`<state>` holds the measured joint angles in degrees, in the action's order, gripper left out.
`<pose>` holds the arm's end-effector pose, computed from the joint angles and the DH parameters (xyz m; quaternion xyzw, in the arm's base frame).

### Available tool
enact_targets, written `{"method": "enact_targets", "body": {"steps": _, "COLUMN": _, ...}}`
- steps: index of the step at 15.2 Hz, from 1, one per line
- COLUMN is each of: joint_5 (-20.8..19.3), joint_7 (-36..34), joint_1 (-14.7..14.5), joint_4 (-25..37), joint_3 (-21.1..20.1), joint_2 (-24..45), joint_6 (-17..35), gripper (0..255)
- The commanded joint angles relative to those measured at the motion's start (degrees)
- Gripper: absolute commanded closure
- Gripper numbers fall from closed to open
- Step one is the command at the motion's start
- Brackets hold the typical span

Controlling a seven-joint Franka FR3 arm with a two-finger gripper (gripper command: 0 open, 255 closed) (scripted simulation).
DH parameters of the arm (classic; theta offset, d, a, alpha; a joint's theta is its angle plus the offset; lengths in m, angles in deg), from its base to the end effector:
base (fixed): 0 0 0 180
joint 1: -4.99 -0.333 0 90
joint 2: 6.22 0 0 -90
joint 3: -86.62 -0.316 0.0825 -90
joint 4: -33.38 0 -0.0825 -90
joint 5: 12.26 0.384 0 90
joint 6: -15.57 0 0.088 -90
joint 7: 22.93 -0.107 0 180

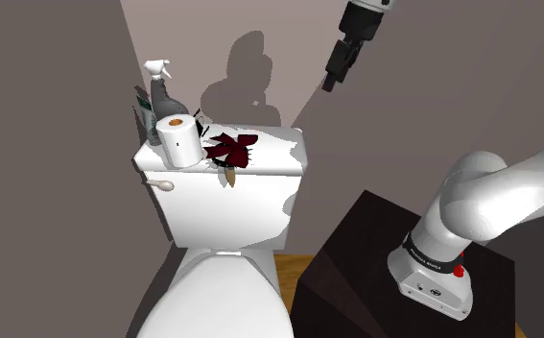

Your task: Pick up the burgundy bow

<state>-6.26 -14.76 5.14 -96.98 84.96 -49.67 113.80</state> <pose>0.3285 0.0218 0.6348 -0.9911 -0.0786 -0.1008 0.0362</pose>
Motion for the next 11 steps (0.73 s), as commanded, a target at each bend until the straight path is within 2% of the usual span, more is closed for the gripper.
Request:
{"method": "enact_targets", "body": {"steps": 1, "joint_5": 0.0, "joint_7": 0.0, "joint_1": 0.0, "joint_4": 0.0, "joint_3": 0.0, "joint_2": 0.0, "joint_6": 0.0, "gripper": 0}}
{"method": "enact_targets", "body": {"steps": 11, "joint_5": 0.4, "joint_7": -2.5, "joint_1": -1.0, "joint_4": 4.9, "joint_3": -4.4, "joint_2": 19.1, "joint_6": 13.1, "gripper": 0}}
